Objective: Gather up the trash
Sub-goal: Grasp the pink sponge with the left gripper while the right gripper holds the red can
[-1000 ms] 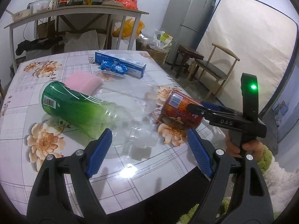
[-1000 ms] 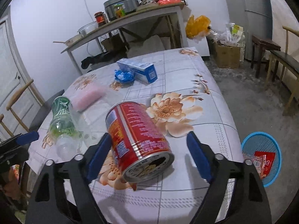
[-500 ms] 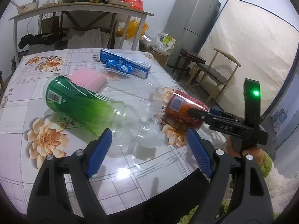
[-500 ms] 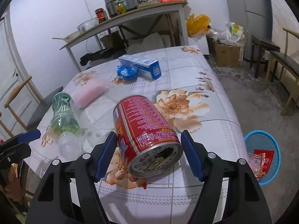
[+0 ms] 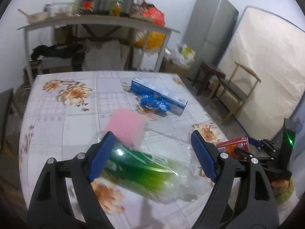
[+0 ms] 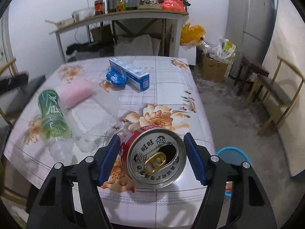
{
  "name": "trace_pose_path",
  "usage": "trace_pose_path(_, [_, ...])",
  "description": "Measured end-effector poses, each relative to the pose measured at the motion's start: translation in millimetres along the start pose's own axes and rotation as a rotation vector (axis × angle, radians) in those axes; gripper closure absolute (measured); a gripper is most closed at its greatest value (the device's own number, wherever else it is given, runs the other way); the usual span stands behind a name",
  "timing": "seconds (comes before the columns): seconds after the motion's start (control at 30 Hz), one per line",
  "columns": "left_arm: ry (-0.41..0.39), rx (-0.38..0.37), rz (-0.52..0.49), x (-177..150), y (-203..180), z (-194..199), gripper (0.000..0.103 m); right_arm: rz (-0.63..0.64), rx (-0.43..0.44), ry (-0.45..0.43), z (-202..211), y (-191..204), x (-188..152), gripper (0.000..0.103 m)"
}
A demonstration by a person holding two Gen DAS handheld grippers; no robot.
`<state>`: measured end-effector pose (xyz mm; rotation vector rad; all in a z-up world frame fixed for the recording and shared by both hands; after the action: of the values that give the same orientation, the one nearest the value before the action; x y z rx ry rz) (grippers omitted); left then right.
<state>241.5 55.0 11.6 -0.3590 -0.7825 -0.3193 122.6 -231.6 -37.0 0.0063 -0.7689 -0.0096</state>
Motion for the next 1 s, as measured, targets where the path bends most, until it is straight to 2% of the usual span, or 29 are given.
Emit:
trace_pose_path(0.1, [0.083,0.0,0.017,23,18,-26,0.025,0.028,-0.045,0.033,-4,7,2,0.037])
trace_pose_path(0.23, [0.167,-0.078,0.061,40,34,-54,0.025,0.044,-0.09,0.05,-8,16,3,0.037])
trace_pose_path(0.37, [0.22,-0.105,0.104,51,43,-78,0.025,0.033,-0.124,0.07,-13,19,7,0.037])
trace_pose_path(0.5, [0.282,-0.156,0.149,68,48,-102,0.027,-0.032,-0.08,0.098,-19,17,13,0.037])
trace_pose_path(0.63, [0.357,-0.226,0.206,82,52,-127,0.027,-0.071,-0.081,0.109,-26,16,16,0.037])
trace_pose_path(0.7, [0.389,-0.212,0.2,84,53,-138,0.027,-0.09,-0.083,0.111,-28,15,17,0.037])
trace_pose_path(0.8, [0.485,-0.171,0.137,79,53,-161,0.027,-0.128,-0.077,0.108,-30,11,19,0.037])
trace_pose_path(0.87, [0.549,-0.094,0.095,71,58,-178,0.027,-0.154,-0.076,0.105,-30,8,20,0.037])
trace_pose_path(0.97, [0.584,-0.027,0.042,61,65,-192,0.027,-0.187,-0.074,0.104,-32,6,19,0.037])
trace_pose_path(1.0, [0.597,-0.028,0.034,57,66,-196,0.027,-0.193,-0.074,0.105,-32,6,19,0.037])
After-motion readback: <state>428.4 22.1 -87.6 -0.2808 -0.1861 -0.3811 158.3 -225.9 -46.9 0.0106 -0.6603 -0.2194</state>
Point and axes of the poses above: each gripper's, at about its wrist camera, not at the fingertips, and z roughly against the way its jaws point, y to its left, x to its top, the point moved 2 cm from there along -z, roughly the way its jaws point, and after that the axes turned 7 degrees about x, right-handed, at the moved point
